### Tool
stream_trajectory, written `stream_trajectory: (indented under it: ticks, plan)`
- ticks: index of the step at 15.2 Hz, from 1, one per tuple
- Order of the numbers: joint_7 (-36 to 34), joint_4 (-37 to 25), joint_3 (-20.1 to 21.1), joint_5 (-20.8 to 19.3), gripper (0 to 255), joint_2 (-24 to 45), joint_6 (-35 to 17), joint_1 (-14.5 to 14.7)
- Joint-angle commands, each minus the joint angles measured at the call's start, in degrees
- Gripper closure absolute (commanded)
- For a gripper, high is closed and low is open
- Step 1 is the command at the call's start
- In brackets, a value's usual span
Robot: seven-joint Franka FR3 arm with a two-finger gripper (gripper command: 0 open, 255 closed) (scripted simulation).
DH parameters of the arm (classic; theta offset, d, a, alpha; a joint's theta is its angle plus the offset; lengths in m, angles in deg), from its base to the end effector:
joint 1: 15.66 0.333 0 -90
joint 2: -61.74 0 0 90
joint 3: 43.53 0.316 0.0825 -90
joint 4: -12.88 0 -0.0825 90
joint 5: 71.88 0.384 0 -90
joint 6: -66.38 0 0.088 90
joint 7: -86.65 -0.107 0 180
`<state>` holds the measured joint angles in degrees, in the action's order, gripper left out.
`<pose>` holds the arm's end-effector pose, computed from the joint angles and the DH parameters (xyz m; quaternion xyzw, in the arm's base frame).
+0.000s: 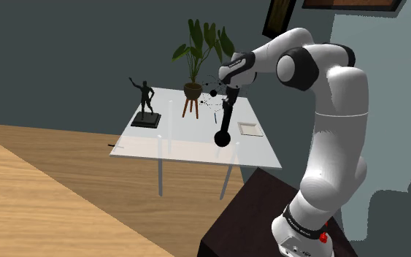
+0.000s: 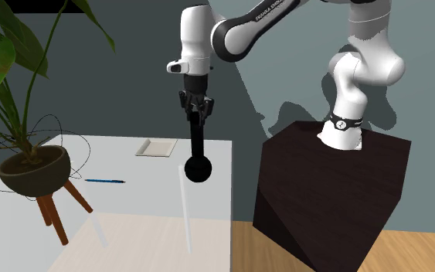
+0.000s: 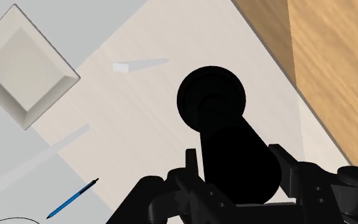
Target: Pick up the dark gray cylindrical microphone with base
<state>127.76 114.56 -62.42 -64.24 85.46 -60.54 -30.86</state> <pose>0.5543 -0.3478 0.3420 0.9989 0.0371 0.0139 0.0242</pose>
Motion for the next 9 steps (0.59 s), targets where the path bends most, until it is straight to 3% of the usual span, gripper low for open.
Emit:
stream_trajectory:
  ticks: [1, 9]
  plan:
    - [-0.1, -0.4, -0.2, -0.3, 255, -0.8, 1.1, 0.1]
    - [-0.6, -2.5, -0.6, -1.2, 255, -2.8, 5.1, 0.3]
